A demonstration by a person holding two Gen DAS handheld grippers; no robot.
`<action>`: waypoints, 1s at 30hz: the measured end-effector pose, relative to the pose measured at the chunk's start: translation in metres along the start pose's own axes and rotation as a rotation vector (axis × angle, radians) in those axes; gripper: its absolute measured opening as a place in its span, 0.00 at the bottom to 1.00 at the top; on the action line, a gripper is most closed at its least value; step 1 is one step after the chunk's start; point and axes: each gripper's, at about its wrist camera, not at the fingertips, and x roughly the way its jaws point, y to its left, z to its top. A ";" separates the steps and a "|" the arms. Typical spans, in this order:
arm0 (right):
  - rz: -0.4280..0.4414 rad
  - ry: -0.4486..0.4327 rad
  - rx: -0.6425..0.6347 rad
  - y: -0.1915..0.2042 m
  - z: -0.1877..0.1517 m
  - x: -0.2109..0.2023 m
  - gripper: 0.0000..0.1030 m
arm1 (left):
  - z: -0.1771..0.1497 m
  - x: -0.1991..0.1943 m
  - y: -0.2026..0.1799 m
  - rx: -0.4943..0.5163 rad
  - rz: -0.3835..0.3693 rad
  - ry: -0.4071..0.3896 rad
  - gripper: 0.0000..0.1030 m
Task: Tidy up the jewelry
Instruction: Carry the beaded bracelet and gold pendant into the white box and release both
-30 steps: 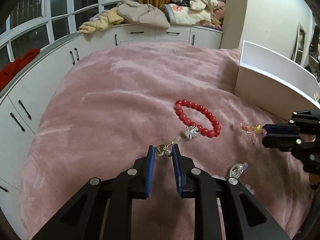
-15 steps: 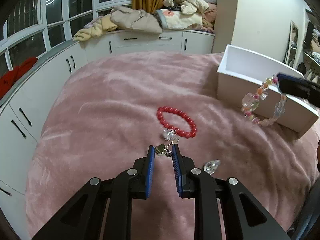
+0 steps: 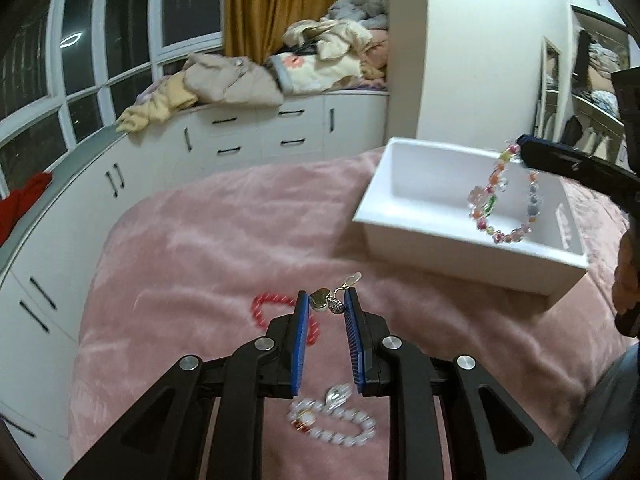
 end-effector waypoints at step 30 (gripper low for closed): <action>-0.214 0.019 0.129 -0.096 -0.003 -0.046 0.12 | 0.128 0.108 -0.139 0.182 -0.110 0.176 0.22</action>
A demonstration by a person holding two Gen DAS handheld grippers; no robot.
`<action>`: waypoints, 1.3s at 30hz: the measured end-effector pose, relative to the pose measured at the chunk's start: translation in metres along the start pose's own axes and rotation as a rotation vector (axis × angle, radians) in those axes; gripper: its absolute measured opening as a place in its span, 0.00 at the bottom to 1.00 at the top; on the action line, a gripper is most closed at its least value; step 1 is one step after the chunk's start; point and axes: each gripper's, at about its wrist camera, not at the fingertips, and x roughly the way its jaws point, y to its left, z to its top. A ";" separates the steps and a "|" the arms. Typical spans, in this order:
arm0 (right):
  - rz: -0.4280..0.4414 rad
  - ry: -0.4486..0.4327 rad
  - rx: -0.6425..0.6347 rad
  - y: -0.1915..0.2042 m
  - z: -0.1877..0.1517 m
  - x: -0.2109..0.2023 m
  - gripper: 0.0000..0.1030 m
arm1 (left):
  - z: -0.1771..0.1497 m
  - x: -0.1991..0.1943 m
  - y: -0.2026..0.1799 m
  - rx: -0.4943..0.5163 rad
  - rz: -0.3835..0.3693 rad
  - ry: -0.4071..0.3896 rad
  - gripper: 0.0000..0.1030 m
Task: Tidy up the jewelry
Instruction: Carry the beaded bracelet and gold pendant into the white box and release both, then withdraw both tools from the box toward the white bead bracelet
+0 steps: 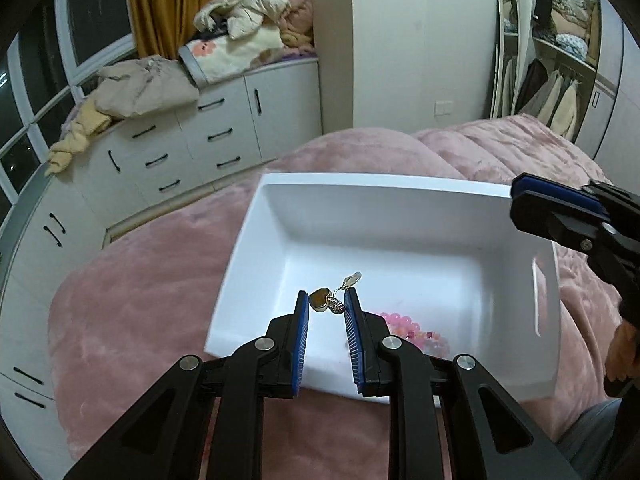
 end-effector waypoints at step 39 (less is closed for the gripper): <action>-0.035 -0.060 -0.106 0.032 -0.004 0.010 0.53 | -0.002 -0.005 0.054 -0.130 0.018 -0.045 0.76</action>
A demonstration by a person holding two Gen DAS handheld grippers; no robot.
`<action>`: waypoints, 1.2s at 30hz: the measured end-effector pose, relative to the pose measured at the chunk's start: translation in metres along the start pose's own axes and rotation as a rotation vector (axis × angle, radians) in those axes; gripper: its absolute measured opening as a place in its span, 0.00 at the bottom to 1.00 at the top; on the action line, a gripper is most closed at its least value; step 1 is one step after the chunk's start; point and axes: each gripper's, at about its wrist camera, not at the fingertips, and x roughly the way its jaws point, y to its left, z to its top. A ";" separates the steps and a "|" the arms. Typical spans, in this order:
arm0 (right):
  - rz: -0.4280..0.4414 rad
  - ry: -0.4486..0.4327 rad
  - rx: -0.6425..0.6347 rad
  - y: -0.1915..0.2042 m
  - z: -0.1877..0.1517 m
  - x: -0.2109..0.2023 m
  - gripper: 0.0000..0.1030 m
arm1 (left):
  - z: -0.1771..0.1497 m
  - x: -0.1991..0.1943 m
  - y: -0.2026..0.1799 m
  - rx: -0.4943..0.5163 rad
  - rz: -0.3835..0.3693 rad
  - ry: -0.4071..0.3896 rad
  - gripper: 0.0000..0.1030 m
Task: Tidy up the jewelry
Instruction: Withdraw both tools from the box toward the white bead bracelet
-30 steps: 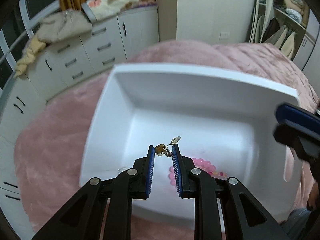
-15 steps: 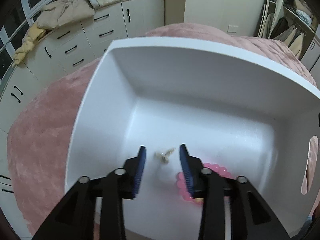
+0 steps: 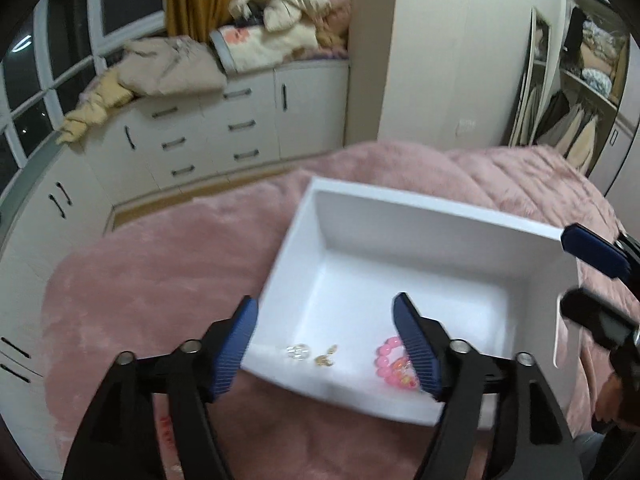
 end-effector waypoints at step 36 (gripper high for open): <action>0.365 0.126 -0.262 0.167 -0.061 0.072 0.68 | -0.211 -0.096 0.113 -0.012 0.135 -0.063 0.92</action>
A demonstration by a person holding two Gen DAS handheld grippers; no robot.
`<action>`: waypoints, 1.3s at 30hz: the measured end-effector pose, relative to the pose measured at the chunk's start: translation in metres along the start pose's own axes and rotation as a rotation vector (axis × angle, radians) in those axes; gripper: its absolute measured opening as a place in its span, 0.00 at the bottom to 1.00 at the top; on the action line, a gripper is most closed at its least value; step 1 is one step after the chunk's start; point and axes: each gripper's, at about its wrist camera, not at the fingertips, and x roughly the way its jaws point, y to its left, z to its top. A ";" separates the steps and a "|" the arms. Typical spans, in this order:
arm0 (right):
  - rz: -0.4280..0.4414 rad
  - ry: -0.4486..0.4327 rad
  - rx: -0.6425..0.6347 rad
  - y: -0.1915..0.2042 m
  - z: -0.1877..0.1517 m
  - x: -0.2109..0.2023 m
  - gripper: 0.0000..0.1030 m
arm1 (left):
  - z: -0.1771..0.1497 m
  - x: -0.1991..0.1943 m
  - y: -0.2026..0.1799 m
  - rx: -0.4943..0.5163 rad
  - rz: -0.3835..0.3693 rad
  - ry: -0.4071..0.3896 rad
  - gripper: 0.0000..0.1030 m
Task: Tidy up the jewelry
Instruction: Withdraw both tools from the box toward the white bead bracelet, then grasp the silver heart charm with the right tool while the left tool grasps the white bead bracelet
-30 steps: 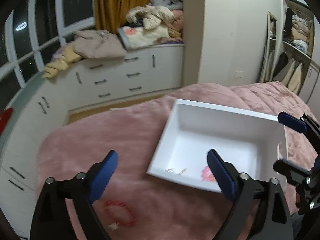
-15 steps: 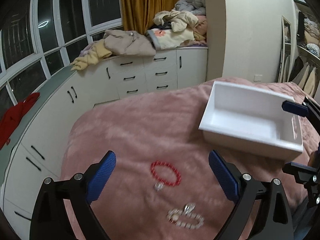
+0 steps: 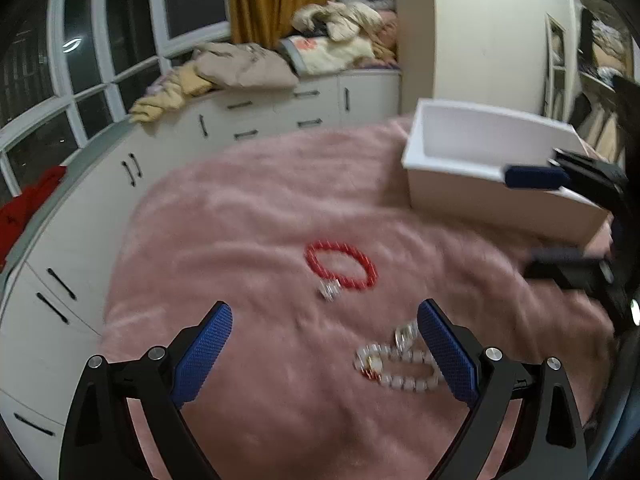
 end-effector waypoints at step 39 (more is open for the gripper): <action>0.204 0.279 0.065 0.000 -0.053 0.109 0.16 | -0.047 0.086 -0.012 0.042 -0.247 0.210 0.22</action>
